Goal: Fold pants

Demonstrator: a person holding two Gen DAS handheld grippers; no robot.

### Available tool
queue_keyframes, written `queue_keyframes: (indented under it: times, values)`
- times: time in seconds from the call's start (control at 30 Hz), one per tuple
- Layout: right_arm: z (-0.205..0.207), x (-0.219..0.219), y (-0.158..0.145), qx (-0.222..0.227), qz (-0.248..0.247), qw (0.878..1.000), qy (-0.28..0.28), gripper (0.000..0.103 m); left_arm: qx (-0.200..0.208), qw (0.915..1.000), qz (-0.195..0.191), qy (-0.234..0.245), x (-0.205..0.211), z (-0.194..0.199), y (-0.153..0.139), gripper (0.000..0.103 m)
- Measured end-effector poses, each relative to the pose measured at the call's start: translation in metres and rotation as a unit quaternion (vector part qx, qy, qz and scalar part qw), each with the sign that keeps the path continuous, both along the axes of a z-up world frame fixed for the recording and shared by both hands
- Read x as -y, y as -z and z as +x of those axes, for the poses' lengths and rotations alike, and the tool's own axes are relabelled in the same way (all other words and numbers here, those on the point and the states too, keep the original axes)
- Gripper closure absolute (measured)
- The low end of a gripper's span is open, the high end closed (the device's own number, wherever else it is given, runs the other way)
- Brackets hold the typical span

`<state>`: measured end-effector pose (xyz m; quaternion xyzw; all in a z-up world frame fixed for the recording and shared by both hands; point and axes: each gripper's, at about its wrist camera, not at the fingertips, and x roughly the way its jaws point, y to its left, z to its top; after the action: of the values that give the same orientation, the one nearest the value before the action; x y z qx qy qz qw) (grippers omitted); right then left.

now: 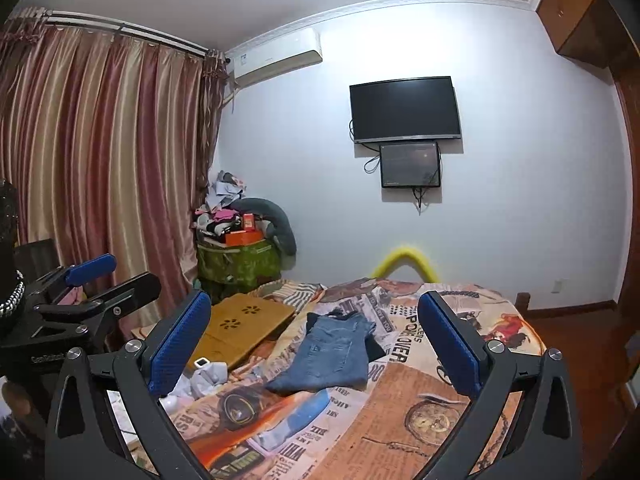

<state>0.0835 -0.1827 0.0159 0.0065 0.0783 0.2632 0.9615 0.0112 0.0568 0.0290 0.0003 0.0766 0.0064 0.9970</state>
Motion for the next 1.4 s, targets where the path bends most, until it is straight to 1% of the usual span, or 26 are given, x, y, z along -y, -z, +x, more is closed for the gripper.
queue_keyframes:
  times: [0.23,0.53,1.4]
  values:
    - [-0.004,-0.001,0.004,0.000,-0.007,1.000,0.006,0.000,-0.008,1.0000,-0.003,0.000,-0.001,0.005,0.003,0.000]
    - [-0.005,0.002,0.002,-0.010,-0.004,1.000,0.007,0.000,-0.017,0.9998,-0.009,-0.002,-0.002,0.013,0.006,0.000]
    - [-0.007,0.001,0.000,-0.017,0.003,1.000,0.007,0.000,-0.023,0.9996,-0.007,0.014,0.004,0.018,0.008,0.000]
